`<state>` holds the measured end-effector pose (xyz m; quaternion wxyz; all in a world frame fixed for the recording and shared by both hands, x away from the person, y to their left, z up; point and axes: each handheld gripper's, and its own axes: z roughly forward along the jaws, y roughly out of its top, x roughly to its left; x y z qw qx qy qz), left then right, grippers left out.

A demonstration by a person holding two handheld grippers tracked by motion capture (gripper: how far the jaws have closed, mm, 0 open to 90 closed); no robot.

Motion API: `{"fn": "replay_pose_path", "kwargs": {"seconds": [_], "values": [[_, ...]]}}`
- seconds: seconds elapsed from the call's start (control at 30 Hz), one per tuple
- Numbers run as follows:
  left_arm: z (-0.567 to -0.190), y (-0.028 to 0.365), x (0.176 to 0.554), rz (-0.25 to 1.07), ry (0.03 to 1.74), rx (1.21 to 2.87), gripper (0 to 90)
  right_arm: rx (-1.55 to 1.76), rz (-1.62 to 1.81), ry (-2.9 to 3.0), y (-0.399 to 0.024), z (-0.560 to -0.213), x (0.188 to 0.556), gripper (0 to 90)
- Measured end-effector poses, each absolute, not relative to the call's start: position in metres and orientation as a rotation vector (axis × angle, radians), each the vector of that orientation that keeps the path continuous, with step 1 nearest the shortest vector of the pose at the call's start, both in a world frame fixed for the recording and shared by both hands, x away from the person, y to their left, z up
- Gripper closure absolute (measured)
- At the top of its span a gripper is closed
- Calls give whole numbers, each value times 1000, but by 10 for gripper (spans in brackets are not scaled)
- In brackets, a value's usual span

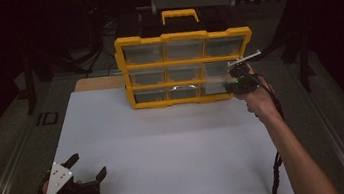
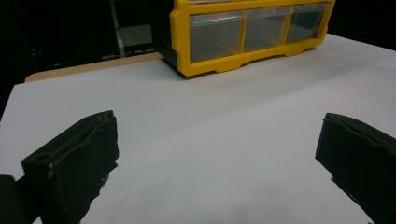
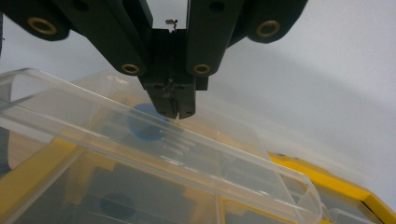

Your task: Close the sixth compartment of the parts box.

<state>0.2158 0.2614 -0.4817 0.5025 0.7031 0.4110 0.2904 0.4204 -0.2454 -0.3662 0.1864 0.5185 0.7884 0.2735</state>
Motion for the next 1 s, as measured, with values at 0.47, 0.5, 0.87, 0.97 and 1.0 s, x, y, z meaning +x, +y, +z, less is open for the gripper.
{"fn": "replay_pose_path", "kwargs": {"seconds": [0.47, 0.5, 0.87, 0.97, 1.0], "values": [[-482, 261, 216, 702, 993, 1698, 0, 1474, 772, 2209, -245, -366, 426, 895], [-482, 261, 216, 702, 993, 1698, 0, 1475, 773, 2209, -245, -366, 426, 895], [-482, 261, 216, 700, 992, 1698, 0, 1489, 768, 2194, -247, -366, 430, 896], [-482, 261, 216, 699, 992, 1701, 0, 1495, 768, 2190, -248, -366, 431, 895], [-482, 261, 216, 699, 991, 1702, 0, 1496, 768, 2190, -248, -366, 431, 896]]}}
